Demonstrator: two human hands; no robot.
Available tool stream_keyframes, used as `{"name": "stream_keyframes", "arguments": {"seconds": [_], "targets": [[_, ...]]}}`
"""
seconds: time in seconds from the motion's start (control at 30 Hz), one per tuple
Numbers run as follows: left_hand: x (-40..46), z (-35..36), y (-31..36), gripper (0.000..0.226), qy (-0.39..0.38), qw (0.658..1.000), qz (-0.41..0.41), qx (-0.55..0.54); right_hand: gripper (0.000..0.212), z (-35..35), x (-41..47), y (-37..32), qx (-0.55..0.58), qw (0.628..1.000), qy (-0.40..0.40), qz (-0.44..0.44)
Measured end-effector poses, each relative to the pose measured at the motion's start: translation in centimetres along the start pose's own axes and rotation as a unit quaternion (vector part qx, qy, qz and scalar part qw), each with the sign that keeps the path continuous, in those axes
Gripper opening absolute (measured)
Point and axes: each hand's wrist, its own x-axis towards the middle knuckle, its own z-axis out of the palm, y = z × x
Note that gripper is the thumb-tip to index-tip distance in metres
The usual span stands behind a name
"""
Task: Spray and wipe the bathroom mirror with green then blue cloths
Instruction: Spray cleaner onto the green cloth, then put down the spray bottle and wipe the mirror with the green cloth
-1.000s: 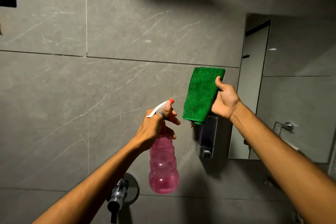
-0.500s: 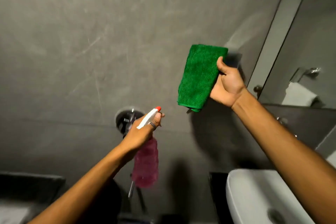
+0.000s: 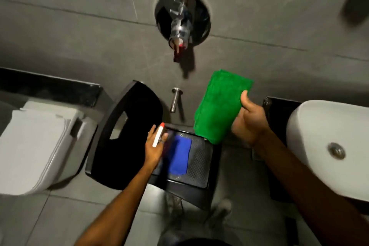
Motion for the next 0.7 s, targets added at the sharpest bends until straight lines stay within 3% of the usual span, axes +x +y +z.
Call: {"name": "stream_keyframes", "arguments": {"seconds": [0.33, 0.5, 0.57, 0.7], "targets": [[4.2, 1.7, -8.9, 0.056, -0.034, 0.998, -0.045, -0.020, 0.057, -2.8, 2.9, 5.9, 0.022, 0.998, 0.060, -0.010], [3.7, 0.8, -10.2, 0.110, -0.001, 0.996, -0.079, -0.035, 0.055, -2.6, 2.9, 6.0, 0.010, 0.998, 0.067, -0.020], [2.9, 0.1, -9.7, 0.122, -0.001, 0.995, -0.080, -0.063, 0.056, -2.1, 2.5, 5.5, 0.009, 0.998, 0.061, -0.026], [1.1, -1.1, -7.6, 0.108, 0.008, 0.999, -0.010, -0.031, 0.063, -1.1, 1.1, 3.6, 0.018, 0.998, 0.052, -0.036]]}}
